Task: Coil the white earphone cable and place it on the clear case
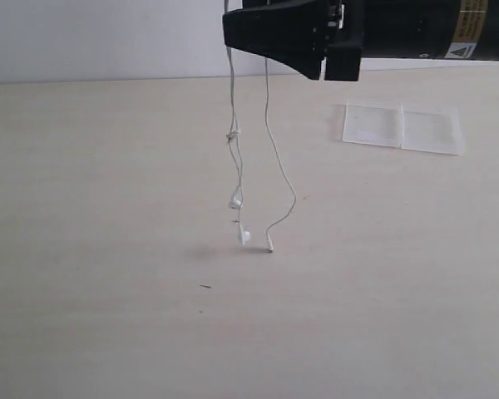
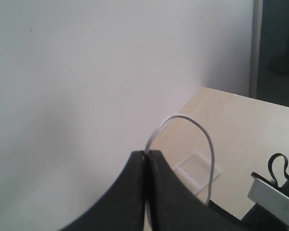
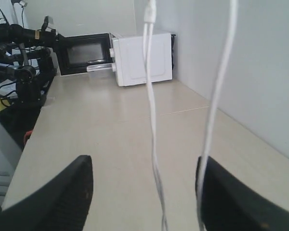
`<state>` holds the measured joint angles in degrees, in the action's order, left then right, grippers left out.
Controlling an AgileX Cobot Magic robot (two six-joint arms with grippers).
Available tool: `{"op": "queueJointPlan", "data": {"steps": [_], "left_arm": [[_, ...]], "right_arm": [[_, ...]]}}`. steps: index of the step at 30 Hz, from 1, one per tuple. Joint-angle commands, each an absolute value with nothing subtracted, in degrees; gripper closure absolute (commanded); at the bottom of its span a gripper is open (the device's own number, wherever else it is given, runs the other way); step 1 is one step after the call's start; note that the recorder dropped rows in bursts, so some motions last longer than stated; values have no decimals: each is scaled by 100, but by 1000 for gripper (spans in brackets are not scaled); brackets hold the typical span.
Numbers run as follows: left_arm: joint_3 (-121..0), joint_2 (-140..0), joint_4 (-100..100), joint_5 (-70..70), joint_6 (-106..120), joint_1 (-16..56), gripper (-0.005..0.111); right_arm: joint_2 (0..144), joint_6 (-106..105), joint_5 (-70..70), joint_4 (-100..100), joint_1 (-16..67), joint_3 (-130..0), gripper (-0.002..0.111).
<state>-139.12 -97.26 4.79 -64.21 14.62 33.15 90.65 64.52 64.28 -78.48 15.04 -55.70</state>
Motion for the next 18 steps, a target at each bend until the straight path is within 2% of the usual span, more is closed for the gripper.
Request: {"op": "queueJointPlan", "data": {"steps": [1,9,18], "left_arm": [[-13900,-9671,500,-6390,1425,3312,107],[-13900,-9671,500,-6317,1425,3312,107],[-13900,-9671,511,-6188,1299,3312,107]], "right_arm": [[9080,6383,5908,-7586,1801,-5602,48],[9080,6477,5650,-7557,2068,-5518,48],[9083,6649,4405,-6834,2337,-5467,48]]}}
